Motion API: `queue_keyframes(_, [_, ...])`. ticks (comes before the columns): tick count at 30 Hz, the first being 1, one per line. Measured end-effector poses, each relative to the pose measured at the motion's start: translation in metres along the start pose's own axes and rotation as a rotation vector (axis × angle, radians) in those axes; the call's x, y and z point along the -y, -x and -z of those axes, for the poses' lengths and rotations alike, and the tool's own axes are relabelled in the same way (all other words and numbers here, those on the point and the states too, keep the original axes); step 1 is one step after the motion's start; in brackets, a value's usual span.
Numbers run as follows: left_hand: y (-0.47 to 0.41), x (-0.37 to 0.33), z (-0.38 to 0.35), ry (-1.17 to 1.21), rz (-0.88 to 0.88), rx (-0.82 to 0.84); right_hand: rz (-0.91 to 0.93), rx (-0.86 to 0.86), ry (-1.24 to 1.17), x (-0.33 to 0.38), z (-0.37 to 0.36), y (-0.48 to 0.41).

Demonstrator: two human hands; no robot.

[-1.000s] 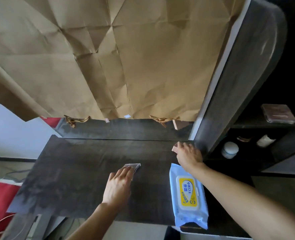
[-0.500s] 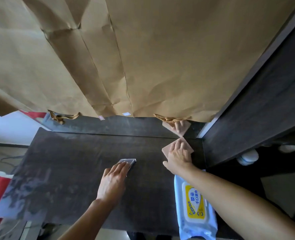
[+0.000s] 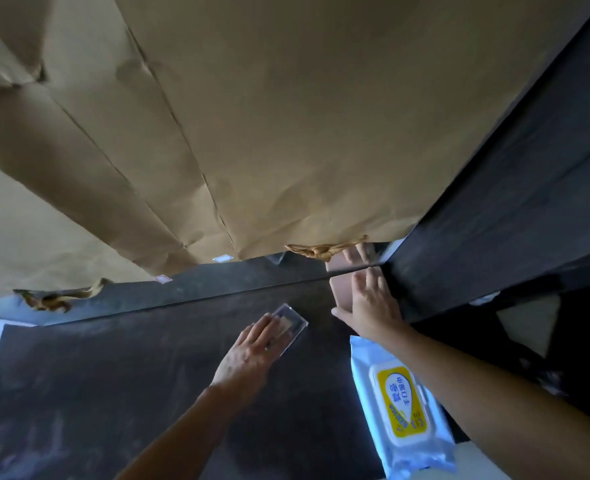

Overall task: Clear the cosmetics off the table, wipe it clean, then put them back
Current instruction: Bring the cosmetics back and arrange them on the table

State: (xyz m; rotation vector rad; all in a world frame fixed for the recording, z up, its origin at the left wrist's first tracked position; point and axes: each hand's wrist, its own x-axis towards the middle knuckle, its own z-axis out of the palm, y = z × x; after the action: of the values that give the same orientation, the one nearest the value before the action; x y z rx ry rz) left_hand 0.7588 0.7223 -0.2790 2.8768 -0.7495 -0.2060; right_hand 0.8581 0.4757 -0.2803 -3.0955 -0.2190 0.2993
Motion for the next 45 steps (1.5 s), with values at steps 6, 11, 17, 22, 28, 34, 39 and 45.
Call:
queue_keyframes(6, [-0.027, 0.028, -0.001, -0.025, -0.101, 0.116, -0.026, -0.062, -0.161, -0.008, -0.015, 0.008])
queue_keyframes(11, [-0.050, 0.024, 0.000, -0.019, -0.074, 0.101, -0.062, -0.052, -0.156, -0.005, -0.022, 0.014])
queue_keyframes(17, [-0.079, 0.023, -0.012, 0.022, -0.129, 0.105, -0.138, -0.096, -0.192, -0.001, -0.028, 0.008])
queue_keyframes(22, [-0.092, 0.020, -0.011, 0.044, -0.126, 0.091, -0.161, 0.044, -0.269, -0.006, -0.019, 0.005])
queue_keyframes(28, [-0.082, -0.001, 0.012, 0.016, -0.079, 0.029, -0.212, -0.165, -0.540, -0.010, 0.009, 0.028])
queue_keyframes(34, [-0.067, -0.050, 0.048, 0.143, -0.095, -0.225, -0.180, -0.267, -0.706, -0.037, 0.038, 0.095])
queue_keyframes(39, [-0.070, -0.121, 0.078, 0.201, -0.138, -0.360, -0.175, -0.438, -0.691, -0.104, 0.069, 0.137])
queue_keyframes(45, [-0.095, -0.228, 0.116, 0.275, -0.222, -0.546, -0.128, -0.566, -0.612, -0.196, 0.115, 0.176])
